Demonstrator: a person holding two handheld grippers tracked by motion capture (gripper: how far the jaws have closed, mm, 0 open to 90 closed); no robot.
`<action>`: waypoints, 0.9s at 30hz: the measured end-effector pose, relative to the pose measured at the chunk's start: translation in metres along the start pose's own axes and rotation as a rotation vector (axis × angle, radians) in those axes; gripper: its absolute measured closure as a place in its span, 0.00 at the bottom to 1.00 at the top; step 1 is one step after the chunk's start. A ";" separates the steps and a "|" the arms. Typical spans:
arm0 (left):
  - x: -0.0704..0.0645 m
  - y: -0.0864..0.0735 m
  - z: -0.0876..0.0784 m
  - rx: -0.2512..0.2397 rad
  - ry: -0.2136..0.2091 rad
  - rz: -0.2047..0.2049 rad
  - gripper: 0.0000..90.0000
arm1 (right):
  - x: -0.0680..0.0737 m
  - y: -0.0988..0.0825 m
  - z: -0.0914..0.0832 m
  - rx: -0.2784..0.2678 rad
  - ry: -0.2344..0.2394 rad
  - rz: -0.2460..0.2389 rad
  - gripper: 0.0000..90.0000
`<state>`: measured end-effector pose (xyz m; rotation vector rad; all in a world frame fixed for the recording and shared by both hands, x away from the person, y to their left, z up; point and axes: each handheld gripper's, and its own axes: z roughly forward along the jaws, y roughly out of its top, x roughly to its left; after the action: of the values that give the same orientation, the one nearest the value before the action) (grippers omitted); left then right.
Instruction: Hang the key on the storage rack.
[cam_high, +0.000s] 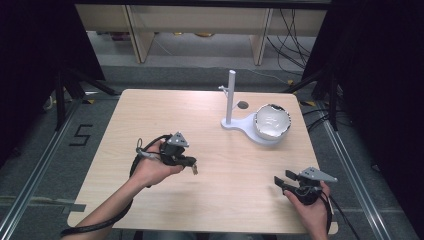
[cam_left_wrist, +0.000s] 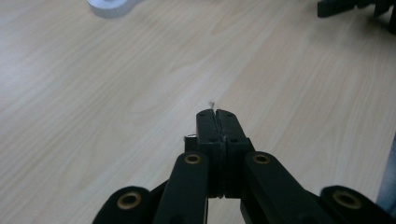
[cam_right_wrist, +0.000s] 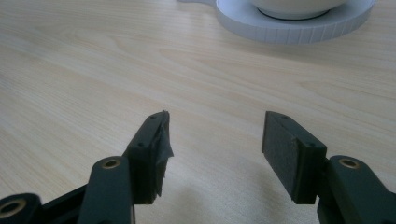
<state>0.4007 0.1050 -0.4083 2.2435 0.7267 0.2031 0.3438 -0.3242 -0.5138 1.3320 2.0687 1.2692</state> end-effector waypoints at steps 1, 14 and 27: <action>0.001 0.001 -0.001 -0.010 0.011 -0.006 0.99 | 0.000 0.000 0.000 -0.010 0.001 -0.007 0.48; 0.025 0.025 -0.009 -0.126 0.107 -0.059 0.99 | 0.001 0.000 0.000 -0.010 -0.012 -0.013 0.48; 0.040 0.049 -0.005 -0.204 0.179 -0.082 0.99 | 0.000 0.000 0.000 -0.006 -0.009 -0.007 0.48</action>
<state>0.4533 0.1036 -0.3729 2.0154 0.8512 0.4231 0.3435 -0.3243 -0.5137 1.3240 2.0595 1.2631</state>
